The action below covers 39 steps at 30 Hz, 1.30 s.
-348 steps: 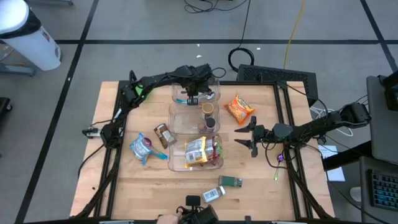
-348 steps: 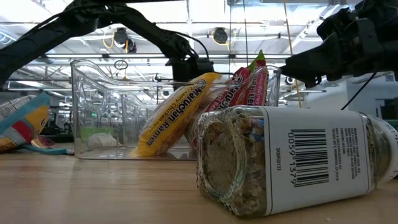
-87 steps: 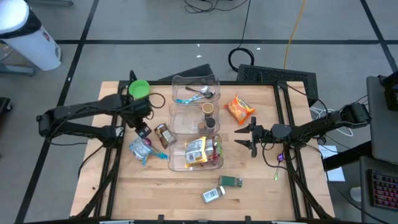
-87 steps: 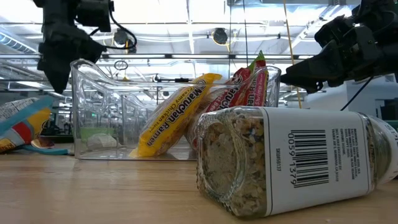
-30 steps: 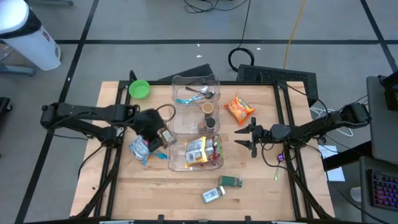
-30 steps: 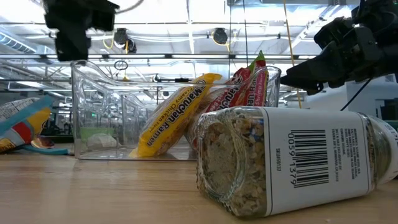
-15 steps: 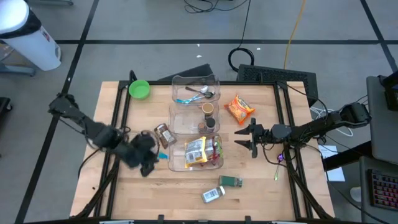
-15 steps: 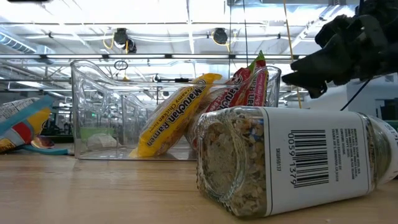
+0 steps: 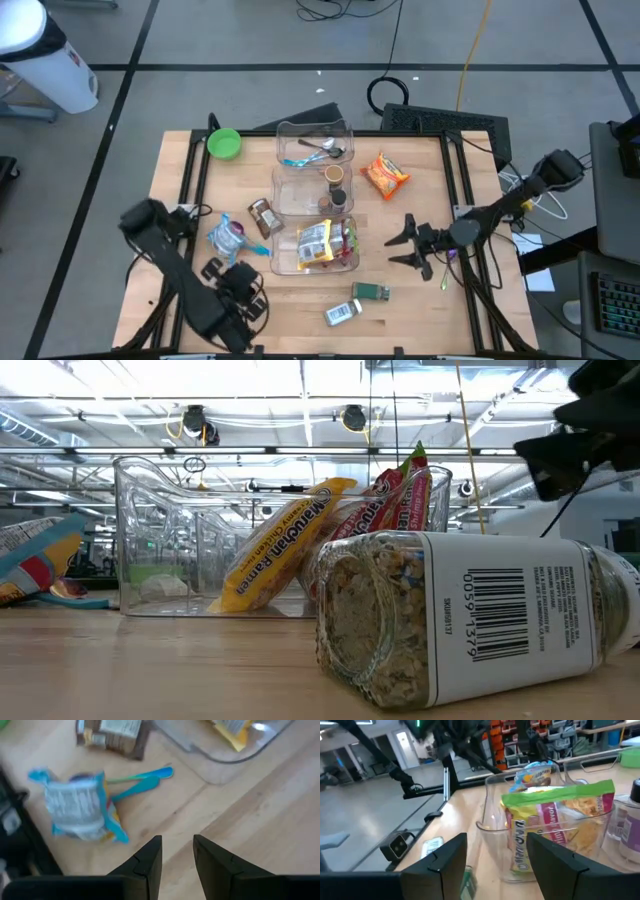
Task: Pick & Place Food Item
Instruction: Put the blue noodle pack into the bottom transparent bin
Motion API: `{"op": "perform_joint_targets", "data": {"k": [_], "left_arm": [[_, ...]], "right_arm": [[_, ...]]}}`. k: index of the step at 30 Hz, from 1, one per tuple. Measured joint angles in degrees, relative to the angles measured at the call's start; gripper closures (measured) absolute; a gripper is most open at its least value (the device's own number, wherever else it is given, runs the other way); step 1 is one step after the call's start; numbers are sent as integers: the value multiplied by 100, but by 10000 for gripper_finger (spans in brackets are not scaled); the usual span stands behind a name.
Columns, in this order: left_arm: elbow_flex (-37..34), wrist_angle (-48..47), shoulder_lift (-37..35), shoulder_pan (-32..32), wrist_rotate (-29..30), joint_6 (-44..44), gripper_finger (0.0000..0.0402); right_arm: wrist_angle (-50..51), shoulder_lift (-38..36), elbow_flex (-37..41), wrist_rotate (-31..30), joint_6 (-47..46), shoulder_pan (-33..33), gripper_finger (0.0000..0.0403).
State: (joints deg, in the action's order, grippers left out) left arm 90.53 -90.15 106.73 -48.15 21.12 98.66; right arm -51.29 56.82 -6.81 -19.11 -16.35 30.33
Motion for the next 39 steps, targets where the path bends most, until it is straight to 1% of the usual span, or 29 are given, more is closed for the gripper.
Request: {"op": "perform_joint_targets", "data": {"k": [2, 4, 6, 9, 11, 14, 18, 20, 27, 33, 39], "left_arm": [[58, 94, 282, -48, 109, 436, 286], [56, 225, 434, -98, 341, 901, 286], [64, 152, 566, -60, 368, 1229, 286], [34, 27, 713, 53, 239, 1341, 286], [-42, 2, 703, 182, 249, 1086, 286], [-180, 19, 702, 376, 151, 652, 286], [-435, 9, 701, 603, -393, 546, 286], [-592, 15, 701, 651, -549, 472, 286], [-1212, 8, 701, 665, -576, 380, 286], [-1499, 13, 701, 676, -586, 407, 286], [-1743, 11, 701, 676, -616, 679, 281]], "right_arm": [[-20, 20, 0, -380, -17, 339, 204], [-36, 95, 1, -650, -17, 616, 204], [-34, 174, 0, -862, -59, 839, 204], [-35, 354, 0, -1120, -191, 1039, 204], [-38, 468, 0, -1232, -309, 1106, 204], [-58, 666, 2, -1240, -509, 1143, 204], [-99, 910, 1, -1240, -744, 1141, 204], [-117, 1021, 2, -1240, -817, 1141, 204], [-501, 1212, 1, -1268, -704, 1141, 204], [-698, 1239, 2, -1268, -529, 1139, 204], [-721, 1239, 2, -1290, -463, 1133, 204]]}}
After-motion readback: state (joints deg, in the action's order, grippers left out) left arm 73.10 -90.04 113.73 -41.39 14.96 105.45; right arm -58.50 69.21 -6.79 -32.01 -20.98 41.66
